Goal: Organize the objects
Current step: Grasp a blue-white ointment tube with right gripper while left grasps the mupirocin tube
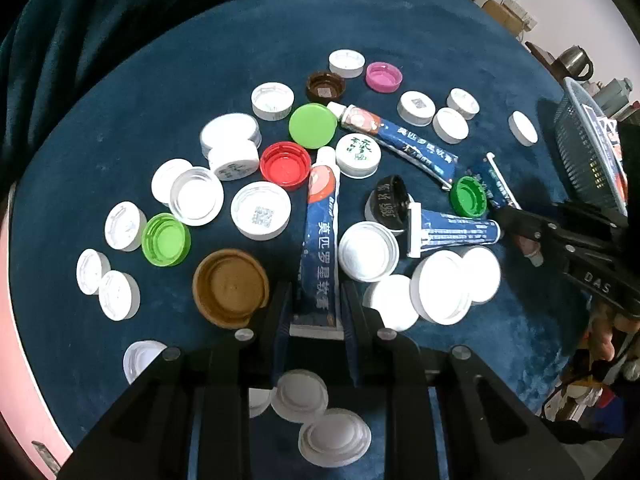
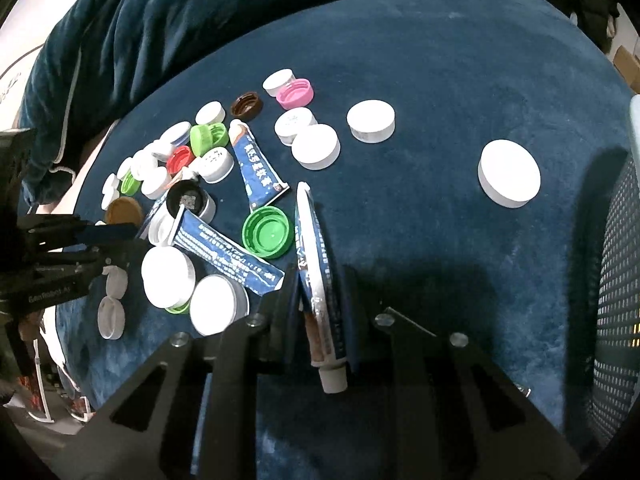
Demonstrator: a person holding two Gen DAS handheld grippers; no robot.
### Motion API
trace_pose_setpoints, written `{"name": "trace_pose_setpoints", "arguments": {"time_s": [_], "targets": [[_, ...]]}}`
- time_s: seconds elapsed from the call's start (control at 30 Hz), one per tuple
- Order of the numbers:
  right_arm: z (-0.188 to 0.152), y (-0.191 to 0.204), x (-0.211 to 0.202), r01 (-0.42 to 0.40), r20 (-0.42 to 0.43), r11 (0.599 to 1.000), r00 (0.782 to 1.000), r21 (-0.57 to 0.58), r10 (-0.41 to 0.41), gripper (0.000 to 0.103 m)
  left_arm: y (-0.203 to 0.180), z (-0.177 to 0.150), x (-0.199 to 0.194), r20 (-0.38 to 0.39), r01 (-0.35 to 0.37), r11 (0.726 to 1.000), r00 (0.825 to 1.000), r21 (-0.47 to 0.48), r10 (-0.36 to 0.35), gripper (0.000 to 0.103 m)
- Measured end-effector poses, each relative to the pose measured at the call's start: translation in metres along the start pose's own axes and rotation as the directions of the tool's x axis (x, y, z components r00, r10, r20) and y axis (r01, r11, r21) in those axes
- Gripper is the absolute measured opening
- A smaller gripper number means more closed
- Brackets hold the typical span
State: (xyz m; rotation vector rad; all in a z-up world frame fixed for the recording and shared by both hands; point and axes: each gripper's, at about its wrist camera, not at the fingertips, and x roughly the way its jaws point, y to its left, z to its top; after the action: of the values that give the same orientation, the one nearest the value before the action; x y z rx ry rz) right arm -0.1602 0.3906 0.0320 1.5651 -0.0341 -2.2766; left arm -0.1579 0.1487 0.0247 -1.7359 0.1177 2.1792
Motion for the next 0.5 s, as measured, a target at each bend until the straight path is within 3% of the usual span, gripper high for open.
{"name": "trace_pose_setpoints", "arguments": {"time_s": [0.4, 0.47, 0.5], "targets": [[-0.001, -0.004, -0.003, -0.01, 0.004, 1.0, 1.0, 0.009, 0.01, 0.02, 0.007, -0.008, -0.013, -0.024, -0.007, 1.0, 1.0, -0.029, 0.006, 0.024], [-0.002, -0.005, -0.004, -0.011, 0.003, 1.0, 1.0, 0.007, 0.011, 0.02, 0.002, -0.008, -0.012, -0.02, -0.013, 1.0, 1.0, -0.016, 0.013, 0.03], [-0.001, -0.005, -0.003, -0.013, 0.003, 1.0, 1.0, 0.007, 0.013, 0.02, 0.0, -0.005, -0.01, -0.016, -0.014, 1.0, 1.0, -0.004, 0.014, 0.041]]}}
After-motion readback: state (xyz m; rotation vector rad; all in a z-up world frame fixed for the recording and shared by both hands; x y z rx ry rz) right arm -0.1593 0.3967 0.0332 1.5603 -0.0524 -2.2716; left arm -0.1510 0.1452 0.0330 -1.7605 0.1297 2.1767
